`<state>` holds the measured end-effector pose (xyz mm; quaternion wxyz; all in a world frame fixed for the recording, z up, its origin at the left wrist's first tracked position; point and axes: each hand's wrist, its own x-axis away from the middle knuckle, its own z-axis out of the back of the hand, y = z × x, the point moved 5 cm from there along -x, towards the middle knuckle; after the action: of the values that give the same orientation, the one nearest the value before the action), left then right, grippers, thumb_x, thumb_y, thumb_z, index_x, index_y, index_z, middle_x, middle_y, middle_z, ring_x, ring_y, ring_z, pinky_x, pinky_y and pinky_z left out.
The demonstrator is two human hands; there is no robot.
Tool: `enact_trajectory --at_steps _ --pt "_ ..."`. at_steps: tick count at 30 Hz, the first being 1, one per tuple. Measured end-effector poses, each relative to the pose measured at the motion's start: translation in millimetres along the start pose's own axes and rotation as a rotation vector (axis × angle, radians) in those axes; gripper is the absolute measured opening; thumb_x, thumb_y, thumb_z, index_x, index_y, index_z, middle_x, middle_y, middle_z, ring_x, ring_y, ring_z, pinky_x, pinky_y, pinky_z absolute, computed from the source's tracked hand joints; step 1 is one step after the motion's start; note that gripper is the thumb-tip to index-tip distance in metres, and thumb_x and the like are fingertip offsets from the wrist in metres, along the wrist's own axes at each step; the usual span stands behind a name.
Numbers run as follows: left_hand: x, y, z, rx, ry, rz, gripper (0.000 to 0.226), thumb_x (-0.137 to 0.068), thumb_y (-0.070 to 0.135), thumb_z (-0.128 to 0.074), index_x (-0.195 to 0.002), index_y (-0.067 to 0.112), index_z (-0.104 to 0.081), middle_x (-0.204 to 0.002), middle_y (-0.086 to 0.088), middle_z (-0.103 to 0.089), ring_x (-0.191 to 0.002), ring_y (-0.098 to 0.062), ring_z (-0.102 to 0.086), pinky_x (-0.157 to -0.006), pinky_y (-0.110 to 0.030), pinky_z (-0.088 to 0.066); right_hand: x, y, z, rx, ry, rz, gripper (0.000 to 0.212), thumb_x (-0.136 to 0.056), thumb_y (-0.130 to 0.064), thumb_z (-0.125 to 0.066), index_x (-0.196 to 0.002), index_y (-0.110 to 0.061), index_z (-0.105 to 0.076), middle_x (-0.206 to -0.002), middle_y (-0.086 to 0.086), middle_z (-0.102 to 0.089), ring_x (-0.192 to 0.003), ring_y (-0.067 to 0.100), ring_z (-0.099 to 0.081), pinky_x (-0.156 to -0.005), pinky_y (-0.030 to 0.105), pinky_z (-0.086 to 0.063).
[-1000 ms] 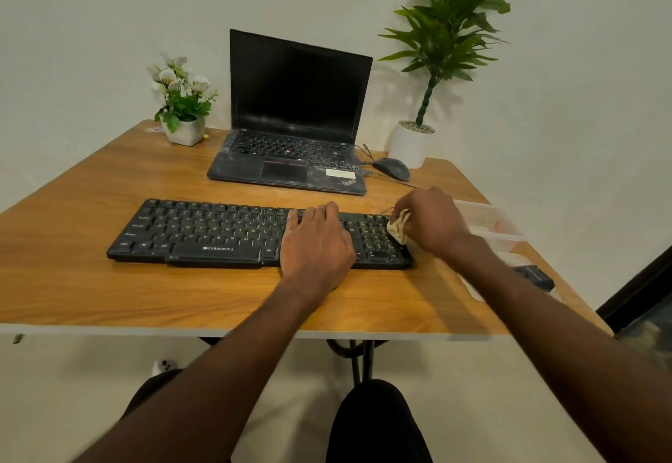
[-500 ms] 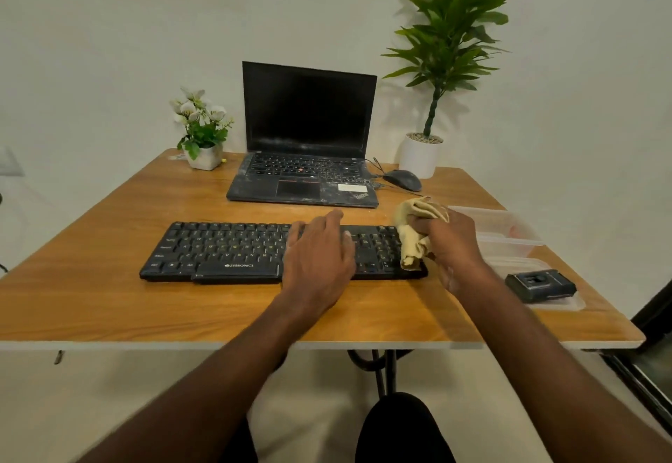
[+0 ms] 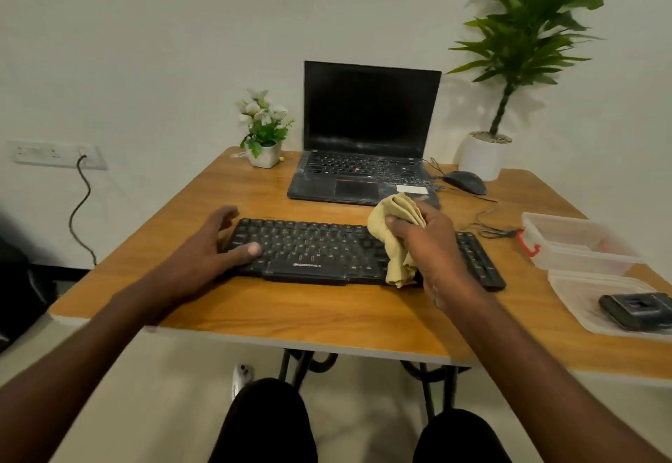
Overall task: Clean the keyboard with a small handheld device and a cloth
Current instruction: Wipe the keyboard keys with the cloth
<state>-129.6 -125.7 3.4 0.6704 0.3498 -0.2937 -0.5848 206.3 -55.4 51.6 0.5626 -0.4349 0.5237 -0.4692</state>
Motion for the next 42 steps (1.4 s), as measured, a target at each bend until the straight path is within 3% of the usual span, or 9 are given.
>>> enact_trajectory --at_steps 2,7,10,14,19,26,30,35,42 --pt "-10 -7 2 -0.021 -0.080 -0.005 0.135 -0.054 0.089 -0.080 -0.165 0.045 -0.018 -0.169 0.003 -0.035 -0.138 -0.015 -0.046 -0.112 -0.037 -0.042 -4 -6 -26 0.111 -0.054 0.067 0.027 -0.097 -0.018 -0.067 -0.117 -0.035 -0.064 -0.108 -0.016 -0.064 -0.098 0.004 -0.060 -0.070 0.024 -0.047" --pt "-21 -21 -2 -0.088 -0.157 -0.018 0.158 -0.042 0.089 -0.090 -0.166 0.050 0.000 -0.174 0.009 -0.026 -0.153 -0.023 -0.037 -0.128 -0.050 -0.032 -20 -17 -95 0.342 -0.291 0.135 0.020 -0.097 -0.024 -0.069 -0.117 -0.029 -0.069 -0.103 -0.013 -0.069 -0.093 0.006 -0.064 -0.073 0.029 -0.048" --pt "-24 -22 0 -0.100 -0.137 -0.035 0.159 -0.040 0.089 -0.090 -0.164 0.053 0.002 -0.175 0.015 -0.023 -0.157 -0.024 -0.031 -0.131 -0.052 -0.026 -24 -20 -132 0.377 -0.458 0.093 0.021 -0.090 -0.032 -0.078 -0.110 -0.027 -0.073 -0.098 -0.007 -0.075 -0.090 0.012 -0.070 -0.075 0.031 -0.053" --pt "-22 -19 2 -0.079 -0.118 -0.047 0.155 -0.047 0.078 -0.095 -0.166 0.049 0.001 -0.171 0.012 -0.032 -0.154 -0.023 -0.037 -0.130 -0.053 -0.026 -28 -22 -172 0.352 -0.581 0.022 0.034 -0.078 -0.023 -0.089 -0.108 -0.028 -0.074 -0.091 -0.009 -0.079 -0.081 0.005 -0.074 -0.059 0.016 -0.053" --pt "-23 -19 3 -0.026 -0.099 -0.066 0.146 -0.043 0.080 -0.097 -0.158 0.055 -0.010 -0.156 0.013 -0.051 -0.143 -0.020 -0.051 -0.124 -0.055 -0.034 -35 -20 -212 0.442 -0.582 0.072 0.042 -0.072 -0.017 -0.092 -0.110 -0.021 -0.075 -0.096 -0.004 -0.077 -0.091 0.014 -0.073 -0.078 0.034 -0.058" --pt "-26 -24 2 -0.019 -0.108 -0.036 0.151 -0.038 0.080 -0.099 -0.157 0.059 -0.009 -0.163 0.011 -0.044 -0.148 -0.027 -0.042 -0.124 -0.053 -0.036 -33 -20 -224 0.883 -0.722 0.348 0.020 -0.079 -0.020 -0.086 -0.096 -0.028 -0.079 -0.087 -0.008 -0.077 -0.083 0.007 -0.070 -0.076 0.035 -0.059" --pt "-26 -23 2 -0.032 -0.091 -0.034 0.150 -0.037 0.082 -0.098 -0.157 0.057 -0.012 -0.159 0.012 -0.048 -0.146 -0.029 -0.045 -0.121 -0.054 -0.040 -39 -35 -236 1.096 -0.617 0.508 0.015 -0.085 -0.016 -0.077 -0.097 -0.024 -0.079 -0.090 -0.002 -0.073 -0.087 0.016 -0.067 -0.077 0.038 -0.059" --pt "-25 -25 2 -0.014 -0.083 -0.009 0.150 -0.033 0.082 -0.098 -0.154 0.062 -0.013 -0.148 0.009 -0.056 -0.137 -0.028 -0.051 -0.115 -0.054 -0.047 -33 -22 -239 1.005 -0.645 0.424 0.017 -0.083 -0.015 -0.081 -0.098 -0.023 -0.078 -0.088 -0.003 -0.075 -0.085 0.014 -0.068 -0.072 0.034 -0.057" --pt "-25 -22 3 -0.033 -0.080 -0.028 0.149 -0.035 0.081 -0.098 -0.155 0.055 -0.015 -0.153 0.012 -0.052 -0.142 -0.027 -0.047 -0.119 -0.054 -0.043 -44 -22 -235 1.007 -0.457 0.404 0.008 -0.083 -0.019 -0.081 -0.092 -0.019 -0.079 -0.085 0.000 -0.074 -0.085 0.018 -0.068 -0.077 0.038 -0.058"
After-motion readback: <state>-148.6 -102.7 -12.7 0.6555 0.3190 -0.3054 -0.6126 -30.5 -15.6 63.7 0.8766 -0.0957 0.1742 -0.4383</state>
